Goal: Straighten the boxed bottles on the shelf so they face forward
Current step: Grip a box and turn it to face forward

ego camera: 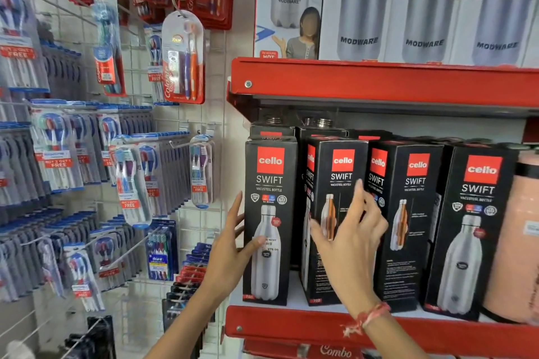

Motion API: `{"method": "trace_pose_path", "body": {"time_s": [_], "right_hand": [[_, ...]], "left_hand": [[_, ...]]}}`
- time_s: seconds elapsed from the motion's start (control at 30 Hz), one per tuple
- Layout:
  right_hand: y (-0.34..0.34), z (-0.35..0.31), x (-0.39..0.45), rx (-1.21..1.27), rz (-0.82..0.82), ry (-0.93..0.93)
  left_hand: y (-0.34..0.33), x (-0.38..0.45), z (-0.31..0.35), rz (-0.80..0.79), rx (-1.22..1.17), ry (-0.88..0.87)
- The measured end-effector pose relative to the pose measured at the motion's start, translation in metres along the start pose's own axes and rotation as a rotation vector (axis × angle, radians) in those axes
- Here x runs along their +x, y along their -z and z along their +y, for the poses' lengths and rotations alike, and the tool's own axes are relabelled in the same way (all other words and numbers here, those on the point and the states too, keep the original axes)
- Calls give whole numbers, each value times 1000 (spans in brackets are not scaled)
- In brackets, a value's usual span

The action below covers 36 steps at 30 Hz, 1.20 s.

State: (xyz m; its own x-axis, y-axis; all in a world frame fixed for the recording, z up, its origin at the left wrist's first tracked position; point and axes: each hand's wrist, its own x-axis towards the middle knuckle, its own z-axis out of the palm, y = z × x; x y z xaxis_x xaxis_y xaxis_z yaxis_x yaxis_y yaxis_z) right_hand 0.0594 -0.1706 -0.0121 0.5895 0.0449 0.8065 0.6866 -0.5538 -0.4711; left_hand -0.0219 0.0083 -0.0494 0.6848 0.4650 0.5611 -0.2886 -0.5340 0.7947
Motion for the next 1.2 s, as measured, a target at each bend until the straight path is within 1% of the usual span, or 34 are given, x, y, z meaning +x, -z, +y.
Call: {"method": "trace_pose_path", "body": {"time_s": [0.07,0.1,0.17,0.23,0.3,0.33,0.4,0.47,0.57,0.63,0.67,0.7,0.8,0.9,1.03,1.2], "right_hand": [[-6,2,0,-6,-173,-167],[-10,4,-1,26,-223,-202],[-15,8,0,95,-222,-180],[-13,14,2,187,-200,-138],[-3,21,7,296,-171,-37],[5,24,12,347,-167,17],[23,28,24,445,-200,92],[44,36,34,545,-279,145],[68,58,41,677,-497,147],[78,70,44,758,-624,158],[80,74,46,797,-677,173],[81,76,50,821,-728,196],[78,75,63,823,-822,226],[63,72,72,758,-787,156],[43,68,68,573,-647,76],[29,72,56,467,-623,66]], "left_hand": [[-2,-2,9,41,51,-36],[-3,-3,14,67,80,-62],[-7,-5,26,138,161,-114],[-12,-7,38,245,236,-168],[-15,-9,55,329,241,-244],[-18,-10,65,333,215,-284],[-24,-11,82,263,136,-327],[-33,-12,95,162,66,-298],[-48,-17,105,-79,42,-226],[-57,-20,104,-242,-18,-191],[-61,-21,104,-271,-54,-170],[-64,-22,104,-259,-71,-159],[-75,-16,102,-172,-36,-169],[-87,-4,95,-113,78,-173],[-104,9,78,-81,168,-127],[-114,7,61,-50,196,-13]]}}
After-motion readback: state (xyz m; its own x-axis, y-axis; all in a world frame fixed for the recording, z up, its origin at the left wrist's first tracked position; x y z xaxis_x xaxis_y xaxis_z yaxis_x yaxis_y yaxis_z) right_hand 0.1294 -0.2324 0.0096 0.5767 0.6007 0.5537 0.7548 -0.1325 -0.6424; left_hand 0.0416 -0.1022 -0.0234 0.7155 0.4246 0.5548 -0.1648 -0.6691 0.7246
